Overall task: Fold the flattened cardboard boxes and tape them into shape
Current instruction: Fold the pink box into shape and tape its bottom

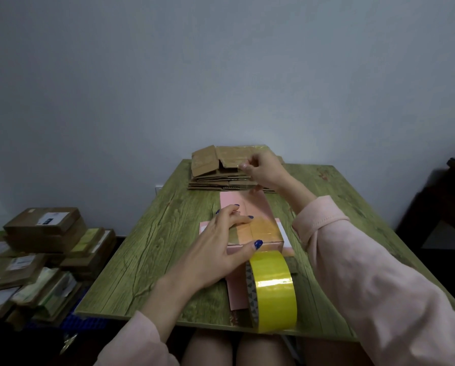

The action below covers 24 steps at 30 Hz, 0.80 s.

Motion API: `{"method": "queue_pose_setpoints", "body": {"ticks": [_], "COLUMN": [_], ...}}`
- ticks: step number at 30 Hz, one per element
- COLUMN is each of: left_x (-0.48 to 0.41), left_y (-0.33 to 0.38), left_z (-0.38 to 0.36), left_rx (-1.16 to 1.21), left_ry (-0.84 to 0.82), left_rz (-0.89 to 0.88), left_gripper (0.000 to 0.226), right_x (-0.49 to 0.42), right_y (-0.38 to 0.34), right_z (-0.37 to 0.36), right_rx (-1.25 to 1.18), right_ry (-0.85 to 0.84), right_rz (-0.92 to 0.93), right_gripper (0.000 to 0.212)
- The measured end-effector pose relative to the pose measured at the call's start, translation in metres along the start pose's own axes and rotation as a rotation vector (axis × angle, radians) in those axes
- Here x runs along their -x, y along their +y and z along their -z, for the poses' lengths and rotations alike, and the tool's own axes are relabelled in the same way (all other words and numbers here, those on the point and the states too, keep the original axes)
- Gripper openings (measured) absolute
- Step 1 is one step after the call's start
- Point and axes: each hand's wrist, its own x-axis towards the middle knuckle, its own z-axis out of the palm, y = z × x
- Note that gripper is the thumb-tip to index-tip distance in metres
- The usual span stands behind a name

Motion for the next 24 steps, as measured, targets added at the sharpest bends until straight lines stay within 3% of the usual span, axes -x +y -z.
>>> {"method": "queue_pose_setpoints", "body": {"ticks": [8, 12, 24], "left_x": [-0.001, 0.000, 0.001], "left_y": [-0.004, -0.002, -0.001], "left_z": [-0.003, -0.002, -0.003], "left_rx": [-0.012, -0.006, 0.030], "left_ry": [0.011, 0.009, 0.005], "left_rz": [0.005, 0.018, 0.028], "left_gripper": [0.068, 0.077, 0.084], "right_x": [-0.002, 0.003, 0.011], "right_y": [0.010, 0.013, 0.016], "right_z": [-0.017, -0.028, -0.040], "right_rx": [0.210, 0.300, 0.433], "right_ry": [0.061, 0.106, 0.180], "right_rz": [0.012, 0.011, 0.149], "right_gripper": [0.023, 0.013, 0.016]}}
